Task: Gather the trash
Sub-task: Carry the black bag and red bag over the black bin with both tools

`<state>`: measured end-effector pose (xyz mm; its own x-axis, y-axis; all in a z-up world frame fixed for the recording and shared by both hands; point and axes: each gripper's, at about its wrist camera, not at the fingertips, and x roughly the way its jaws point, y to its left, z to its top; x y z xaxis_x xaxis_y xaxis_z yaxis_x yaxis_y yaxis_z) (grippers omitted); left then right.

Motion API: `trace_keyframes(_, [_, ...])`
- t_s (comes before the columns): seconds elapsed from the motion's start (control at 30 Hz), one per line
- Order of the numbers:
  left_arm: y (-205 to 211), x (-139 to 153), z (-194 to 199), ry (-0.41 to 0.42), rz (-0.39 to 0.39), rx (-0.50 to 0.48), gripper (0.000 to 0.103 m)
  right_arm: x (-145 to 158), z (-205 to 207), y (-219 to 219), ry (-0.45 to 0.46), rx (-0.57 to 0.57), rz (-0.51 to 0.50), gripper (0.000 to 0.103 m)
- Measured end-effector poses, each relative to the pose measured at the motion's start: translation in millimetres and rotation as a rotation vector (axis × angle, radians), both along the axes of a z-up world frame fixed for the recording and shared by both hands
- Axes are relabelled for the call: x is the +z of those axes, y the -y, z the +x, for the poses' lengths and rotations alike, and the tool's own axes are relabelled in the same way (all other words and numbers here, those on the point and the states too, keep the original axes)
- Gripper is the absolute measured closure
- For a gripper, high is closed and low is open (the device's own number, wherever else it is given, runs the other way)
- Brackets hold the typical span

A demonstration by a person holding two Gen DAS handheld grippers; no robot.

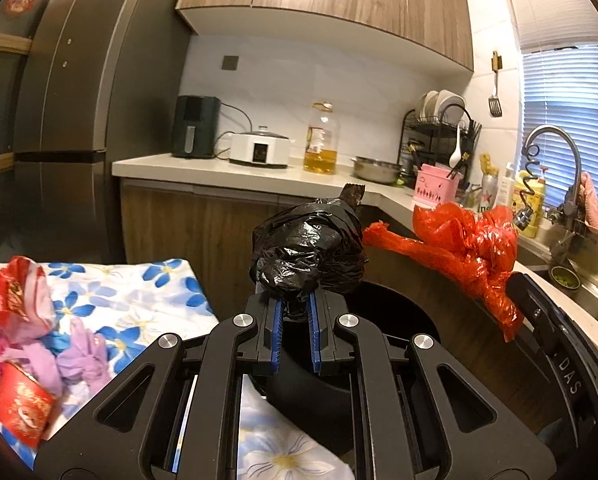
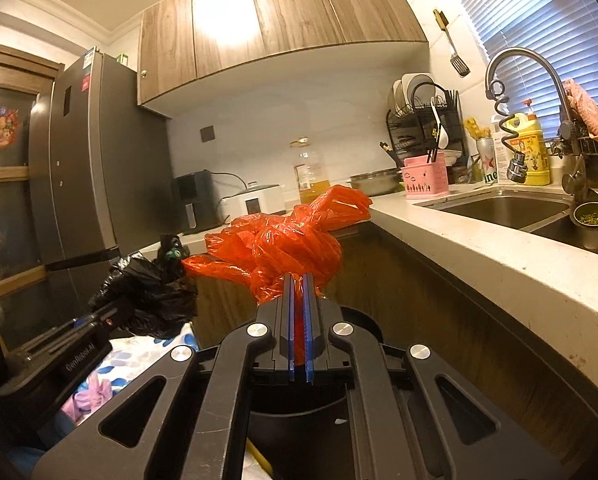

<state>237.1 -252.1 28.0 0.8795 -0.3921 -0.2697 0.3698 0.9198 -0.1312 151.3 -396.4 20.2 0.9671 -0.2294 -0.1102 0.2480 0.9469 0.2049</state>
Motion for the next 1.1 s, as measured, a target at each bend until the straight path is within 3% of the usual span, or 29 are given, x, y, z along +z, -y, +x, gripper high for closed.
trace_keyframes(0.93, [27.5, -21.5, 41.6, -0.045, -0.014, -0.049, 0.092, -14.3, 47.3, 19.3, -0.063, 0.001, 0.022, 0.097])
trace_keyframes(1.0, [28.7, -23.7, 42.6, -0.045, -0.007, -0.054, 0.092, -17.4, 49.6, 21.4, -0.065, 0.001, 0.033, 0.094])
trace_keyframes(1.1, [30.8, -26.6, 44.2, -0.045, 0.0, -0.063, 0.089, -20.2, 50.9, 21.3, -0.071, 0.002, 0.028, 0.079])
